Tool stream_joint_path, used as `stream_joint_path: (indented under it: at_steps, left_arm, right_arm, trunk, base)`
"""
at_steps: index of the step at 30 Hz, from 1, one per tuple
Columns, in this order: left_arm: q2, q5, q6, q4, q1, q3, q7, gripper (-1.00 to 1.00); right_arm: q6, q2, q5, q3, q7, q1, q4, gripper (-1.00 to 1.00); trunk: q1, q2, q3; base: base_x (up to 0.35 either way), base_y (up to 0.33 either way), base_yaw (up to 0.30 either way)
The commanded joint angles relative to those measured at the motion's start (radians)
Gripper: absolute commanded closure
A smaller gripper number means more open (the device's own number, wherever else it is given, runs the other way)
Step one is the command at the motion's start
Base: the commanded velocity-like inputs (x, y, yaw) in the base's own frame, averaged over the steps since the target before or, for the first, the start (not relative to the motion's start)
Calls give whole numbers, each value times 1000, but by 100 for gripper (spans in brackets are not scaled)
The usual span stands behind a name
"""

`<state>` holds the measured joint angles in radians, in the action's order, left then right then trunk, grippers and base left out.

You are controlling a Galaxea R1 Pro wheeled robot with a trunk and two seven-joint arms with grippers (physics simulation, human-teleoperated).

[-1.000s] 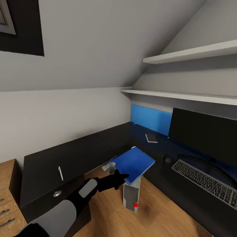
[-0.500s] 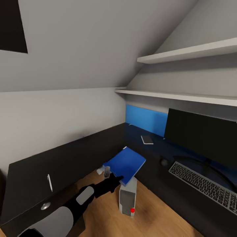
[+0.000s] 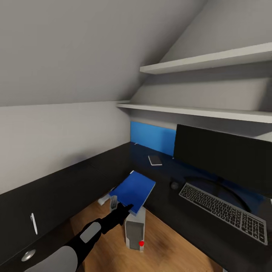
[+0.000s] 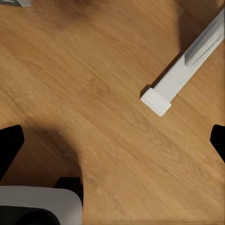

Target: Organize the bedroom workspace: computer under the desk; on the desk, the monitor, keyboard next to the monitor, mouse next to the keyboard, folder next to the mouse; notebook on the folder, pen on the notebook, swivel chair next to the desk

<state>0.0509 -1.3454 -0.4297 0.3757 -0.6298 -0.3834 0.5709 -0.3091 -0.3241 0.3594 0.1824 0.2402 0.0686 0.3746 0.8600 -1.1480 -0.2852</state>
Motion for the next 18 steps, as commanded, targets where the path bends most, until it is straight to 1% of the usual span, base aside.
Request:
stream_joint_path:
  at_steps: [1, 3, 5, 7, 18]
  left_arm:
    - [-1, -7, 9, -2, 0, -2, 3, 100]
    - [-1, -3, 37, -9, 2, 6, 1, 100]
    - [-2, -3, 51, -22, 3, 11, -1, 100]
    - [-4, -6, 62, -31, 4, 16, -2, 100]
    - [-5, -11, 75, -38, 6, 19, -2, 100]
  right_arm:
    - [-2, -1, 11, 6, 1, 0, 1, -100]
    - [-3, -1, 10, 6, 1, 0, 1, -100]
    - [-3, -1, 10, 6, 1, 0, 1, -100]
    - [-2, -1, 11, 6, 1, 0, 1, -100]
    - [-5, -1, 11, 8, 3, 0, 1, -100]
  trunk:
    - [0, -1, -1]
    - [0, -1, -1]
    - [0, -1, -1]
    - [0, -1, -1]
    - [0, -1, -1]
  base:
    - [2, 0, -71]
    - [1, 0, -47]
    - [1, 0, -39]
    - [0, 0, -152]
    - [0, 0, -277]
